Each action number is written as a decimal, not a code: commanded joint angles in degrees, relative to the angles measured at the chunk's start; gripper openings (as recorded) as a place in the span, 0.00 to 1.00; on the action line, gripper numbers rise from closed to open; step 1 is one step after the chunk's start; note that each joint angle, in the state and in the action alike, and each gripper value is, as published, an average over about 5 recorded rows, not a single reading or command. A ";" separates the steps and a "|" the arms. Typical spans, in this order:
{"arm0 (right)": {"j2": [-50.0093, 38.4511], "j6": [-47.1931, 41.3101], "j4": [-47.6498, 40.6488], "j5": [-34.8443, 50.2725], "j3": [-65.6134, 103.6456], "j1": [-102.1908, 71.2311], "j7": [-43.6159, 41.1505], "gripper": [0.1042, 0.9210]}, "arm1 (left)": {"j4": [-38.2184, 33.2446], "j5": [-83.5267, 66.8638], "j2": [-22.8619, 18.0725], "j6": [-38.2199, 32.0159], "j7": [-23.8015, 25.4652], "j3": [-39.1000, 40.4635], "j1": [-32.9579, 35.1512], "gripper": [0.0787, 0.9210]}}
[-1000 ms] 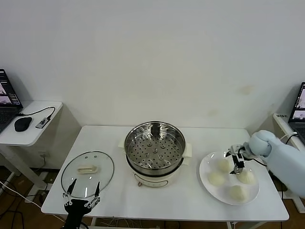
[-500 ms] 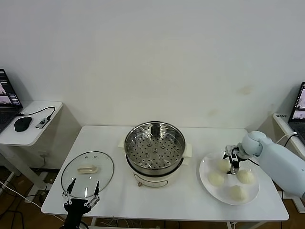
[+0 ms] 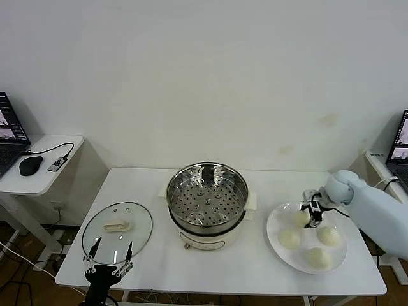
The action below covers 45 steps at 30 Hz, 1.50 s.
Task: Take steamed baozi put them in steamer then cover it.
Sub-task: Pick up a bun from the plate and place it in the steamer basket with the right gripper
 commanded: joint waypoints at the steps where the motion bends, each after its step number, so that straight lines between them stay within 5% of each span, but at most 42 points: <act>1: -5.49 -0.39 6.76 7.99 -7.16 13.05 -0.98 0.64 | 0.85 -1.55 0.42 -0.23 0.38 0.45 -0.40 0.88; 9: -1.98 0.63 9.30 18.71 -17.85 30.11 -0.46 0.65 | 1.04 -6.18 1.12 -0.92 1.17 0.76 -0.63 0.88; 23: 22.09 11.82 4.49 27.38 -34.14 43.50 5.26 0.65 | 2.17 -5.00 0.37 -2.70 0.93 0.41 -1.55 0.88; 45: 39.06 33.83 -8.61 2.94 -39.59 35.06 9.43 0.65 | 2.47 -3.81 -0.85 -3.80 0.56 -0.10 -2.50 0.88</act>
